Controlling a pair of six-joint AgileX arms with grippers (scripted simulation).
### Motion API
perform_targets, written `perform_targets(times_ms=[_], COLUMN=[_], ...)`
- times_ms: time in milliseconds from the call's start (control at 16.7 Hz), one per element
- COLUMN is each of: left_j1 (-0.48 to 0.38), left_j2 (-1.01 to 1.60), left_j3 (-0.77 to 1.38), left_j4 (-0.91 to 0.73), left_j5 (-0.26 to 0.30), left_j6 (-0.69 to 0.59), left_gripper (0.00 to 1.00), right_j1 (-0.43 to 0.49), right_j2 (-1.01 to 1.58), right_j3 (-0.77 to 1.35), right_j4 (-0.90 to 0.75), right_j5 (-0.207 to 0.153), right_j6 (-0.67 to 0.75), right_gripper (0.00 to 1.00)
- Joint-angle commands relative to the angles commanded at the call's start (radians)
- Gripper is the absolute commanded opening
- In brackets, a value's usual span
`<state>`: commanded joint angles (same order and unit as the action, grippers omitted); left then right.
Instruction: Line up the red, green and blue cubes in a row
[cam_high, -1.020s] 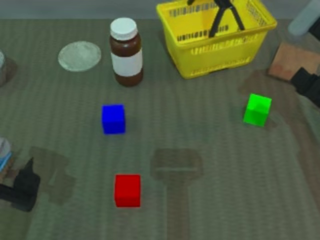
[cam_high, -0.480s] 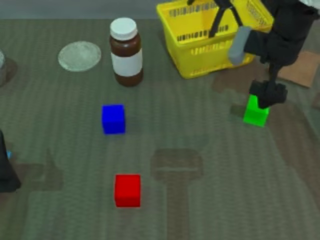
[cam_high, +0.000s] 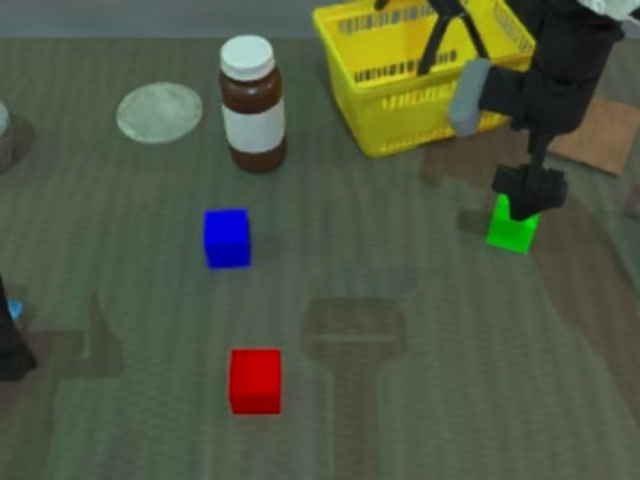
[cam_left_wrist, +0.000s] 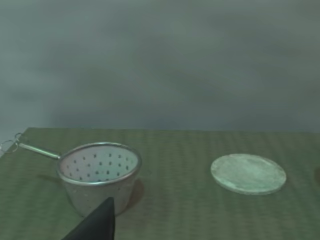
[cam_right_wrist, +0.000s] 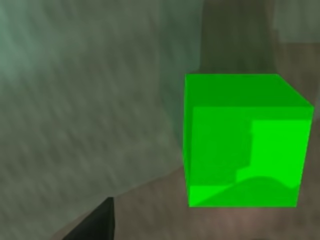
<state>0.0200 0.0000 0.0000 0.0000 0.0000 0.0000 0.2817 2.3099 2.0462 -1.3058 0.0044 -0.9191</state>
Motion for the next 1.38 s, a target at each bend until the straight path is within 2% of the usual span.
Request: perform_targets(times_ms=[180,540,840,1380], left_j1=[0.0,0.0,0.0,0.0], left_j2=[0.0,0.0,0.0,0.0], left_j3=[0.0,0.0,0.0,0.0], left_j4=[0.0,0.0,0.0,0.0], left_j5=[0.0,0.0,0.0,0.0], left_j6=[0.0,0.0,0.0,0.0], left_gripper=[1.0,1.0,1.0,1.0], right_j1=[0.004,0.007,0.007,0.007], right_j2=[0.008,0.056,0.061,0.061], right_j3=[-0.037,-0.202,-0.215,-0.215], right_j4=[0.04,0.261,0.275,0.275], right_j5=[0.0,0.0,0.0,0.0], right_j6=[-0.002,0.001,0.001,0.001], right_gripper=[1.0,1.0,1.0,0.32])
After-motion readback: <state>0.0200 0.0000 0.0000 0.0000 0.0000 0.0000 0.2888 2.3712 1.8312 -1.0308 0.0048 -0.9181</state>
